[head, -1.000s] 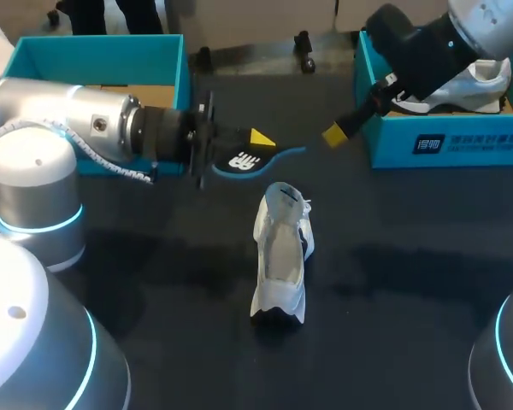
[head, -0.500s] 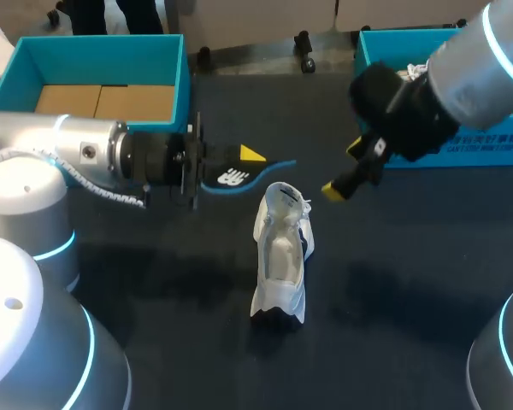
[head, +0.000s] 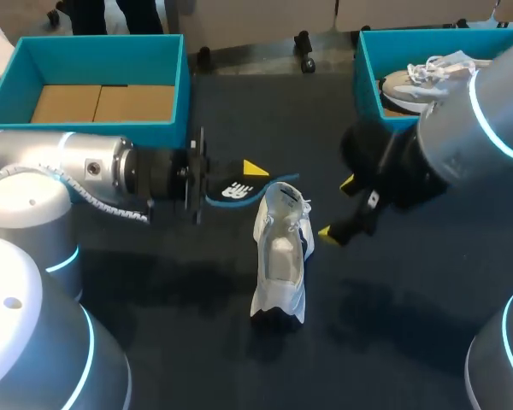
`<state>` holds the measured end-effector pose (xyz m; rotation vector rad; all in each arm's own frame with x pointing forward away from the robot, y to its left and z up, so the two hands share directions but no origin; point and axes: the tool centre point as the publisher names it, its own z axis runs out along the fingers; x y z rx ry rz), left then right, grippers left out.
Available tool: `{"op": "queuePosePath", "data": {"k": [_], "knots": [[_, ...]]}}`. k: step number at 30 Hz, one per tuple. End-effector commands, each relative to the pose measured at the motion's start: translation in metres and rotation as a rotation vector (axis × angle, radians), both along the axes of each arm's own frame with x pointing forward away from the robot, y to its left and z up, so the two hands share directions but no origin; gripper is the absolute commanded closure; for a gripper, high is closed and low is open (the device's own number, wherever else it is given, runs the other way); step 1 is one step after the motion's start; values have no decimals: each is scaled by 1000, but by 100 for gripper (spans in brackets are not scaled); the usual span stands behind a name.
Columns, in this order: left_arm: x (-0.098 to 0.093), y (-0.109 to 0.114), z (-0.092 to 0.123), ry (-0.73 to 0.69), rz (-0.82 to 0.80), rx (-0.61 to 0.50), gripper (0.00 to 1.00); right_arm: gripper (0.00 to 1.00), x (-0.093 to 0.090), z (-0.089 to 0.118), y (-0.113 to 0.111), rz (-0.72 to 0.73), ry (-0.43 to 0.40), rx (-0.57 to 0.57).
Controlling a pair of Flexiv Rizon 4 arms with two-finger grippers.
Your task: Take the shoe out of the shoebox, open the shoe tongue, remove and reinsert the insole, then place the shoe into the shoebox
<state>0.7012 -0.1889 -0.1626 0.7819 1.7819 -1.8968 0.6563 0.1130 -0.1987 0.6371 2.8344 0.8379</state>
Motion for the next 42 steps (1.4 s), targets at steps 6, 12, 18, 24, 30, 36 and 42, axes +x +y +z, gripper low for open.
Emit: {"op": "queuePosePath", "data": {"k": [6, 12, 18, 24, 30, 36, 42], "knots": [[-13, 4, -8, 12, 13, 5, 100, 0, 1, -13, 5, 3, -13, 28], [-22, 4, -12, 31, 10, 5, 100, 0, 1, -13, 5, 3, -13, 28], [-27, 4, -16, 49, 17, 4, 100, 0, 1, -21, 0, 85, -41, -63], [-35, 2, -22, 58, 18, 12, 100, 0, -4, -41, 0, 157, -59, -99], [-48, -1, -33, 69, 0, 20, 100, 0, -2, -61, -1, 184, -50, -90], [-53, -4, -38, 80, 9, 21, 100, 0, 2, -74, 0, 205, -34, -83], [-49, 0, -45, 74, 30, 29, 100, 0, 4, -79, -1, 213, -24, -78]]}}
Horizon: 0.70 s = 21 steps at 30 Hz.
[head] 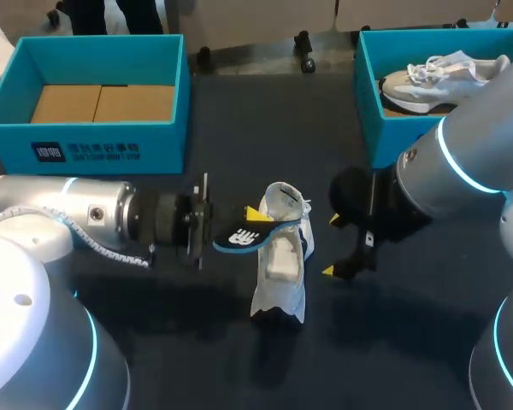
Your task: Take the shoe out of the shoebox, open the shoe tongue, remove and reinsert the insole, then place the shoe into the shoebox
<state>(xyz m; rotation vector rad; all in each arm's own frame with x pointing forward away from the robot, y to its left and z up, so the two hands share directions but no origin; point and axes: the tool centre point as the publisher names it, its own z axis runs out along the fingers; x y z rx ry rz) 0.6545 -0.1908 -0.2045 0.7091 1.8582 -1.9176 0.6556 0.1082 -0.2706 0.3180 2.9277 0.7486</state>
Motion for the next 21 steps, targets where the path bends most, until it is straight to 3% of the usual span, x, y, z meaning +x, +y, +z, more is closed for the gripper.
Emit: {"op": "queuePosePath", "data": {"k": [1, 12, 21], "knots": [[-1, 4, -5, -5, 17, 5, 100, 0, 5, -7, 4, 3, 5, 6], [-2, 6, -22, -5, 7, 6, 100, 0, -4, -23, 4, -7, 23, 30], [-5, 3, -21, -4, 32, -7, 100, 0, -5, -25, 3, -6, 39, 32]]}}
